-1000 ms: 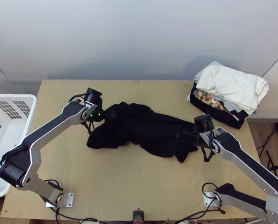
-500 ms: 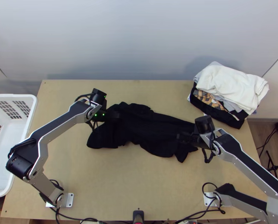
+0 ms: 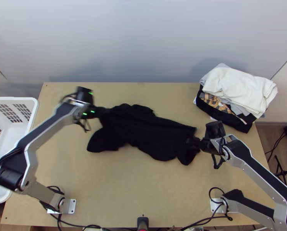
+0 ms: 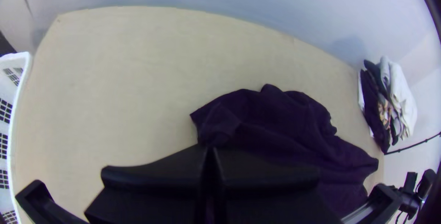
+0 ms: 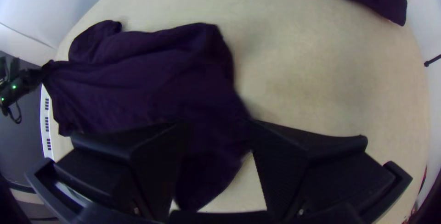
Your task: Fold the t-shirt
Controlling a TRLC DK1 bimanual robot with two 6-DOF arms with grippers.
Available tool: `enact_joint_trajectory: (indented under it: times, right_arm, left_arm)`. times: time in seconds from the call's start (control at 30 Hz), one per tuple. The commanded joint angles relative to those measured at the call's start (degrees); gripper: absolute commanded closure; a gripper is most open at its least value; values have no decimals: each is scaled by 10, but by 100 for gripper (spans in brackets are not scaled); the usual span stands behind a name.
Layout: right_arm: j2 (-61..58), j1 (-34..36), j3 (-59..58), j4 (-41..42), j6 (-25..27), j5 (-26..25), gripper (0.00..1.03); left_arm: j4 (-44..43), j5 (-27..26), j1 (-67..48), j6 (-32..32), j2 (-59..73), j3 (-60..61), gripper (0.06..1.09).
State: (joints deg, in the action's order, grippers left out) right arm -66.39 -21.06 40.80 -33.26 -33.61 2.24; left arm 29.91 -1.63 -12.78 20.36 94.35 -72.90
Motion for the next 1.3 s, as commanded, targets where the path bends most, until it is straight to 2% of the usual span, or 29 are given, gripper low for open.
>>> enact_joint_trajectory:
  times: [0.0, 0.03, 0.1, 0.2, 0.3, 0.4, 0.53, 0.57, 0.73, 0.9, 1.03, 1.27]
  right_arm:
    - [-11, 23, -4, 9, -3, 1, 46]
    - [-12, 23, -5, 10, -4, 1, 46]
    - [-13, 22, -7, 14, -13, 1, 46]
    - [-19, 22, -8, 27, -19, 0, 46]
    - [-35, 20, -4, 46, -22, 1, 46]
    - [-72, 10, 19, 51, -60, 4, 46]
    - [-134, -21, 72, 51, -93, 13, 46]
    - [-158, -22, 92, 52, -99, 22, 46]
    - [-284, -10, 216, 36, -167, 91, 46]
    - [-356, -13, 287, 36, -183, 92, 48]
    - [-393, -22, 326, 36, -198, 92, 63]
    - [-418, -57, 357, 35, -199, 91, 62]
  left_arm:
    - [47, -19, 170, -84, -69, 14, 105]
    - [58, -47, 200, -97, -79, 15, 105]
    - [74, -70, 237, -118, -100, 25, 105]
    - [77, -76, 275, -153, -123, 55, 105]
    - [78, -80, 295, -156, -126, 84, 105]
    - [92, -93, 265, -150, -147, 107, 105]
    - [94, -93, 204, -131, -179, 112, 68]
    - [96, -93, 194, -128, -181, 109, 65]
    - [96, -93, 172, -115, -188, 103, 65]
    - [110, -93, 171, -114, -193, 88, 65]
    - [116, -92, 176, -114, -196, 91, 65]
    - [120, -92, 181, -114, -208, 101, 65]
